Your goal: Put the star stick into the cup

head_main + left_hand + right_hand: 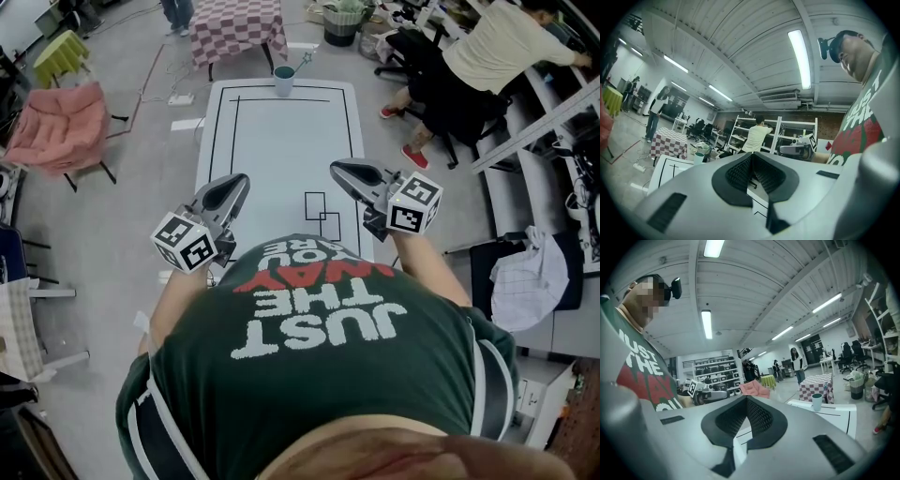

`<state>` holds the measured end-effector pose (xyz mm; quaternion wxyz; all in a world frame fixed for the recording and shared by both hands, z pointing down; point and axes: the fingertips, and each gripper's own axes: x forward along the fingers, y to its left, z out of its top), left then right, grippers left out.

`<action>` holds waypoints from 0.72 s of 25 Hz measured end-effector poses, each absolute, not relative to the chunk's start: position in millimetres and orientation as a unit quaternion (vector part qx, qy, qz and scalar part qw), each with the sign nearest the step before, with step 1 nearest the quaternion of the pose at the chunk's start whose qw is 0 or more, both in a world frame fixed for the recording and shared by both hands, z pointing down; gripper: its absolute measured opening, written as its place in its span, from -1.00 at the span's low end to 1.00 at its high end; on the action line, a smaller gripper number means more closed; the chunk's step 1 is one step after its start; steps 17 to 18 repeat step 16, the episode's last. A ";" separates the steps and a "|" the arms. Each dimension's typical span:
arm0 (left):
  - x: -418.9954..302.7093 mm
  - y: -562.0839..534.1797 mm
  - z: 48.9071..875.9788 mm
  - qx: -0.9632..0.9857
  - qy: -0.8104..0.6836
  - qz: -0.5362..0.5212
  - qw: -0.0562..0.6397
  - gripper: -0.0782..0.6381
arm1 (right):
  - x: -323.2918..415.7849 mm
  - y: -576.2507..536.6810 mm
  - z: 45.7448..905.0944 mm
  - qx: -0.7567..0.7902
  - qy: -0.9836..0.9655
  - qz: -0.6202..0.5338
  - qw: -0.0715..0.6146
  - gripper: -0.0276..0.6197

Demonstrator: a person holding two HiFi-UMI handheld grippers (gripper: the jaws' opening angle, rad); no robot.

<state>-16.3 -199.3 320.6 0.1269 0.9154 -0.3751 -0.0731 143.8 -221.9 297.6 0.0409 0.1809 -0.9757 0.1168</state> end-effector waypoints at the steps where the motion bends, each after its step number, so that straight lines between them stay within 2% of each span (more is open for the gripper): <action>1: -16.4 -199.3 320.4 0.915 -0.375 -0.073 0.128 -0.73 | 144.3 -222.1 297.8 0.181 -0.976 0.118 0.040 -0.81; 18: -15.7 -200.9 321.5 0.916 -0.374 -0.074 0.127 -0.73 | 144.0 -223.0 298.8 0.178 -0.976 0.115 0.044 -0.81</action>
